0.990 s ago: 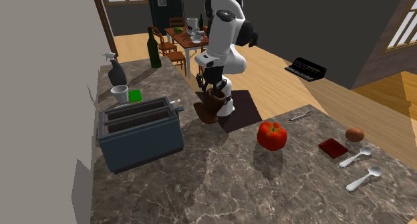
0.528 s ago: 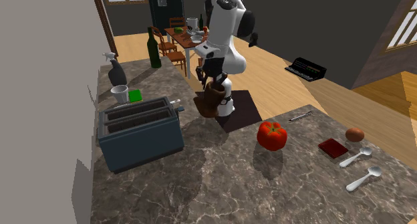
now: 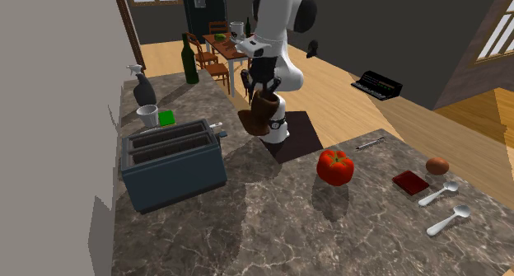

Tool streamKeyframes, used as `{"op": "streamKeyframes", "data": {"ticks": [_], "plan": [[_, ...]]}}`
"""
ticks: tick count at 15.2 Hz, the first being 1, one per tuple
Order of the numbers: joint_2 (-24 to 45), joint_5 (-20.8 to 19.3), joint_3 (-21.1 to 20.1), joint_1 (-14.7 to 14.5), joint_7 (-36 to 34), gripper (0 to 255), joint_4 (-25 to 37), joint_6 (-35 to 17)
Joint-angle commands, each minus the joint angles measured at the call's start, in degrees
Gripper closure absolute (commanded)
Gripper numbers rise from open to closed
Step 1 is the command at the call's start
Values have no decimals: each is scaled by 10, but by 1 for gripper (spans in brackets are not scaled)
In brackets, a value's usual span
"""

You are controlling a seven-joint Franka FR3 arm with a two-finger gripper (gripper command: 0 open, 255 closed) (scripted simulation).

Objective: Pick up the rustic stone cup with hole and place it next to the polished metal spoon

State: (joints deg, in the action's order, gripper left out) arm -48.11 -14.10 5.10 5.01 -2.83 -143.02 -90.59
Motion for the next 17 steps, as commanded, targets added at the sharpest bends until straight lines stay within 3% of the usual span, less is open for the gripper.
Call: {"op": "streamKeyframes", "data": {"ticks": [1,10,17], "plan": [[3,1,-1,0,3,255,18,15],[20,6,-7,0,14,255,96,74],[62,74,-94,-30,-81,255,124,77]]}}
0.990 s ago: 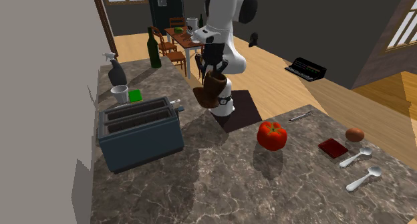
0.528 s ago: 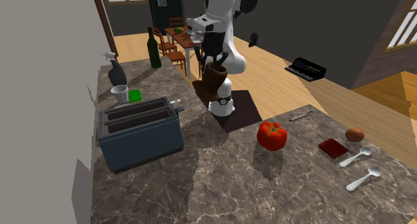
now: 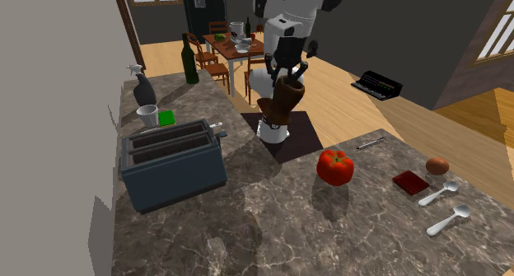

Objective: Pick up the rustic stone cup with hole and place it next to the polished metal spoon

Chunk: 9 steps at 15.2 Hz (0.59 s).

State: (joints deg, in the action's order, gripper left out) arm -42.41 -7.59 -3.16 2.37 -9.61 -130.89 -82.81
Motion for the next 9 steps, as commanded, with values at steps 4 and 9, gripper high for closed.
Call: {"op": "streamKeyframes", "data": {"ticks": [4,9], "plan": [[42,42,-59,-17,-67,255,33,-2],[101,74,-117,-30,-135,255,83,-5]]}}
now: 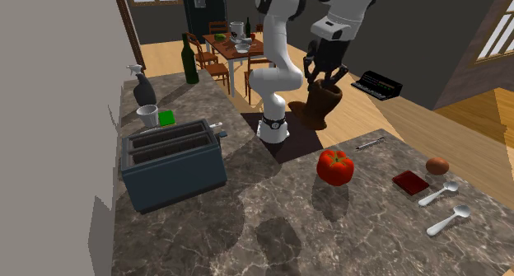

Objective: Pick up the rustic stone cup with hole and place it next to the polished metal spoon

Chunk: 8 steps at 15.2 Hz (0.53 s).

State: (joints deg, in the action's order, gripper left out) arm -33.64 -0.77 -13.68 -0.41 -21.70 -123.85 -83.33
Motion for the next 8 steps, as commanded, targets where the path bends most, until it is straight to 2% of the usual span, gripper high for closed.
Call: {"op": "streamKeyframes", "data": {"ticks": [1,8], "plan": [[26,11,-23,-4,-28,255,25,0],[135,25,-104,-16,-129,255,127,-1]]}}
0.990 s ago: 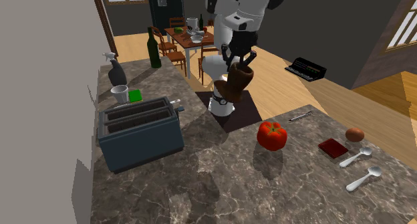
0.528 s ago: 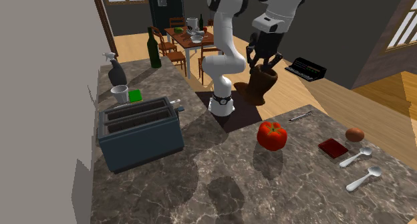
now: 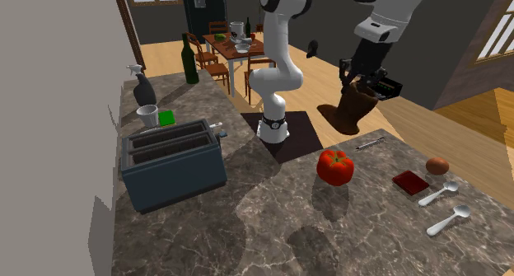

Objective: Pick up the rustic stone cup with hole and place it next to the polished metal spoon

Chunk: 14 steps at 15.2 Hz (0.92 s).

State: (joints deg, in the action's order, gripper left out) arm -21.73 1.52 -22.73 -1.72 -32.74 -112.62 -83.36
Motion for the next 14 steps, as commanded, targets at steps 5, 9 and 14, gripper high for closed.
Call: {"op": "streamKeyframes", "data": {"ticks": [5,9,14], "plan": [[114,-15,-71,-14,-98,255,110,7],[208,-48,-113,-35,-167,255,203,24],[315,-99,-143,-79,-235,255,309,47]]}}
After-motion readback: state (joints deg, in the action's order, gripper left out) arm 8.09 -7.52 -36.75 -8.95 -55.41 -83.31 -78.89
